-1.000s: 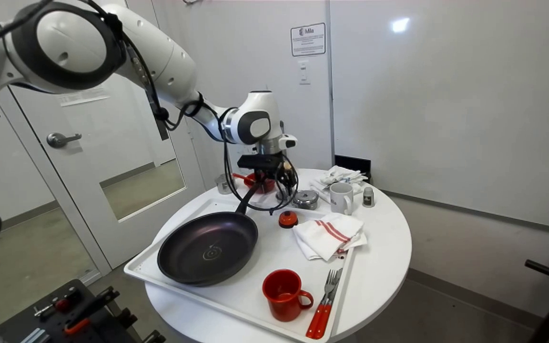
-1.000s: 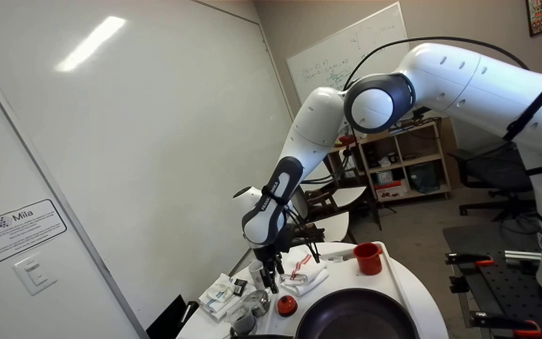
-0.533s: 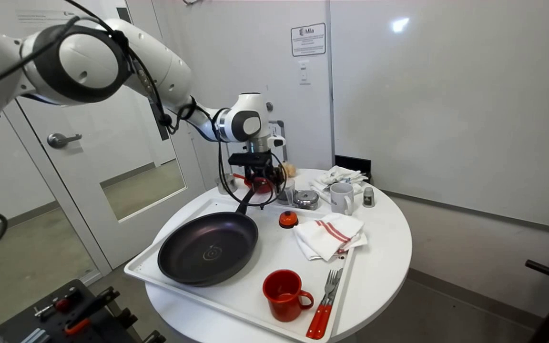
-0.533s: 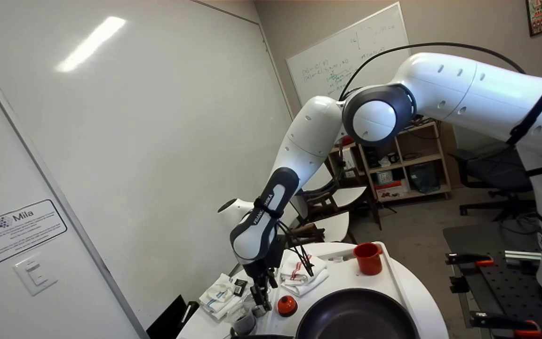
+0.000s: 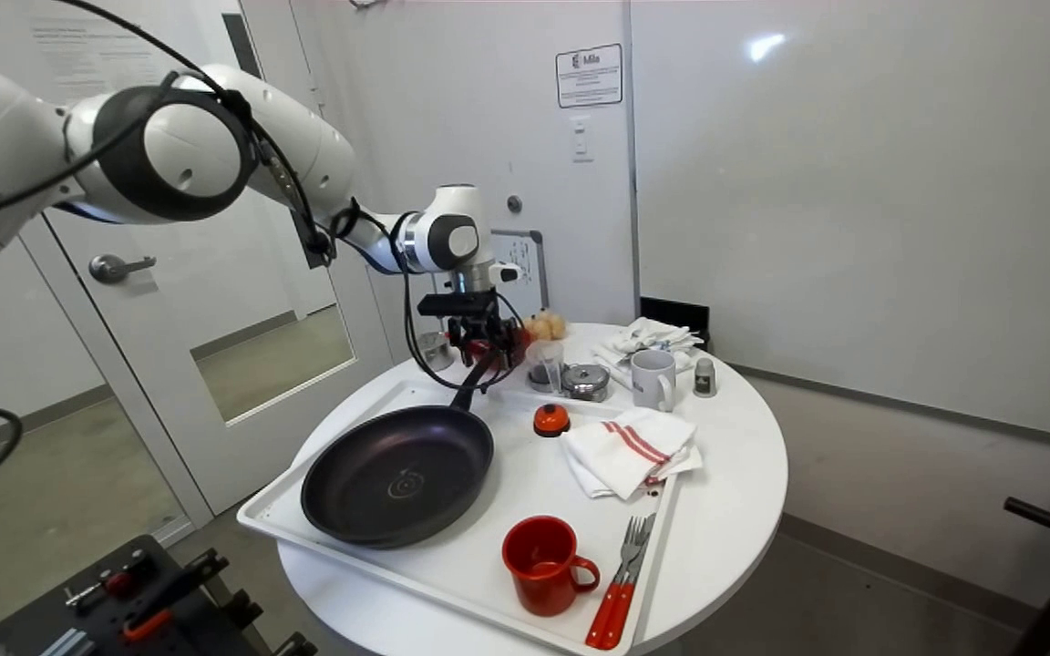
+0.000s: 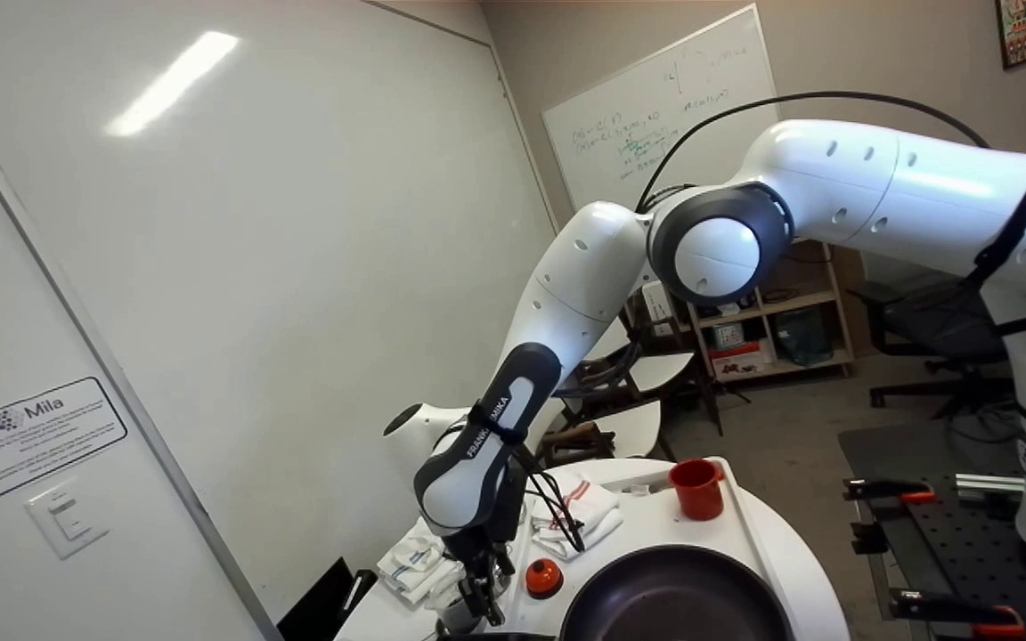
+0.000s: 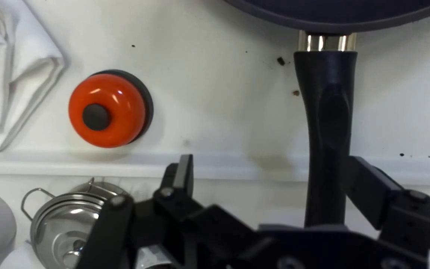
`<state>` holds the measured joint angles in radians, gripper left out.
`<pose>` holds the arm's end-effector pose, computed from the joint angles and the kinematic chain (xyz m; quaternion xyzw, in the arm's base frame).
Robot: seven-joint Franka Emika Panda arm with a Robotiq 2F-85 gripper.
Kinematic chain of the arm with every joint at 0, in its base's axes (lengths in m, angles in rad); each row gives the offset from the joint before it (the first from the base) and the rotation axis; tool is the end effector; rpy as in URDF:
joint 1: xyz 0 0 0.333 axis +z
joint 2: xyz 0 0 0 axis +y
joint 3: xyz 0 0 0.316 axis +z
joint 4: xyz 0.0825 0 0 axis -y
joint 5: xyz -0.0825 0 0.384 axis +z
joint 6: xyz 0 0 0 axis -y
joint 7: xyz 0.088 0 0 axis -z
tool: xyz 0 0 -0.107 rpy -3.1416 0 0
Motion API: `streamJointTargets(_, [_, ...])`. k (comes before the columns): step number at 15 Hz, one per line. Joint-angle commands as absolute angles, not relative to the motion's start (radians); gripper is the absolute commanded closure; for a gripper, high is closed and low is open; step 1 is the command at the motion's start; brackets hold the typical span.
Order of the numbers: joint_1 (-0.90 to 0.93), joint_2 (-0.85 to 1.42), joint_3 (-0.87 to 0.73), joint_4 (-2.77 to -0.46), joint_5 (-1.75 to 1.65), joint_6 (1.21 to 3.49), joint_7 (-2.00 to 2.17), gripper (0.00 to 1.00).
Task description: Move the black pan to the left
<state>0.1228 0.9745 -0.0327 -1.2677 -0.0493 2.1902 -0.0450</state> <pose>0.7388 0.0709 0.1568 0.9951 0.0890 -0.0251 0.0340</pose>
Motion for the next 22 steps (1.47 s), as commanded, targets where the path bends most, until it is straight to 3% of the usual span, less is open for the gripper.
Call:
streamJointTargets(1, [0.148, 1.037, -0.027, -1.162, -0.083, 2.124, -0.003, 0.00])
streamJointTargets(13, [0.179, 1.177, -0.014, -0.955, -0.088, 1.992, -0.008, 0.00])
streamJointTargets(14, [0.179, 1.188, -0.014, -0.938, -0.088, 1.982, -0.009, 0.04])
streamJointTargets(15, [0.179, 1.198, -0.013, -0.923, -0.088, 1.971, -0.011, 0.28])
streamJointTargets(18, [0.177, 1.224, -0.014, -0.878, -0.088, 1.946, -0.013, 0.39])
streamJointTargets(22, [0.177, 1.253, -0.015, -0.823, -0.087, 1.916, -0.014, 0.70])
